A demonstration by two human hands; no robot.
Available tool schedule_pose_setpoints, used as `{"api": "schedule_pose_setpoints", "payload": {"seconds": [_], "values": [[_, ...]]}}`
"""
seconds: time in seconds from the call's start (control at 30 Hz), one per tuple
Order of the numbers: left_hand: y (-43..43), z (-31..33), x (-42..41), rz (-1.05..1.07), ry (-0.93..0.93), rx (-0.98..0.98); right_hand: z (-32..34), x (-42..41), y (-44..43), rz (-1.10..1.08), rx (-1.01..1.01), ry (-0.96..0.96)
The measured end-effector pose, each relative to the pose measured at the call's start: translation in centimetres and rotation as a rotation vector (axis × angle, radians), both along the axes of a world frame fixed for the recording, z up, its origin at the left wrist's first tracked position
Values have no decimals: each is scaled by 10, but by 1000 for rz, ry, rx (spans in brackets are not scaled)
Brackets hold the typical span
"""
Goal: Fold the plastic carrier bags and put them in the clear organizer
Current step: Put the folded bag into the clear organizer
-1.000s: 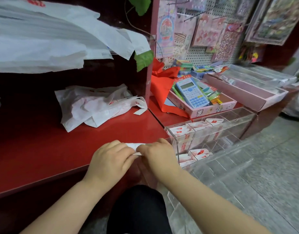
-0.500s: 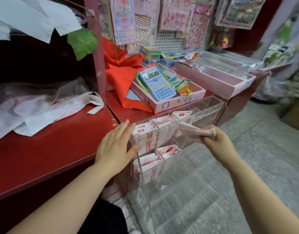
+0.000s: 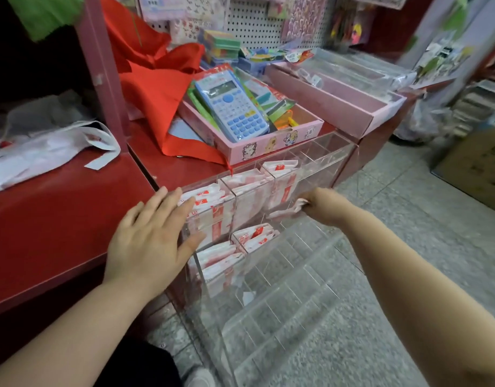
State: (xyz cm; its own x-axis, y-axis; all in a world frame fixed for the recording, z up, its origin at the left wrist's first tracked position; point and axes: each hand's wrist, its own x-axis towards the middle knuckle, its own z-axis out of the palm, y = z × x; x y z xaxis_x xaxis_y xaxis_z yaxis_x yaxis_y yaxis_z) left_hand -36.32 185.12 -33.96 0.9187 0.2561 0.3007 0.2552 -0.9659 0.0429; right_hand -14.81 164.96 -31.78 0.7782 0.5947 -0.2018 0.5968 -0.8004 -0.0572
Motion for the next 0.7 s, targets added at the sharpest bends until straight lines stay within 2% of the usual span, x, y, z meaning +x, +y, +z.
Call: {"api": "schedule_pose_setpoints", "payload": {"seconds": [0.1, 0.2, 0.27, 0.33, 0.43, 0.5, 0.57, 0.63, 0.7], "values": [[-1, -2, 1, -4, -31, 13, 2, -4, 9, 79, -153, -21], [0, -2, 1, -7, -58, 27, -5, -14, 16, 117, -216, 56], [-1, -3, 1, -10, -79, 38, -13, -17, 15, 91, -123, 161], [-1, -5, 2, -12, -99, 39, -18, -17, 10, 41, 58, 211], [0, -9, 3, -15, -133, 47, -22, -16, 1, -3, 270, 251], [0, -11, 3, -15, -140, 52, -21, -18, -3, -8, 321, 223], [0, -12, 3, -15, -153, 54, -20, -18, -2, 80, 225, 96], [0, -11, 3, -18, -167, 60, -20, -21, 2, 152, 30, -38], [-1, -10, 3, -20, -168, 73, -18, -21, 7, 178, -85, -63]]}}
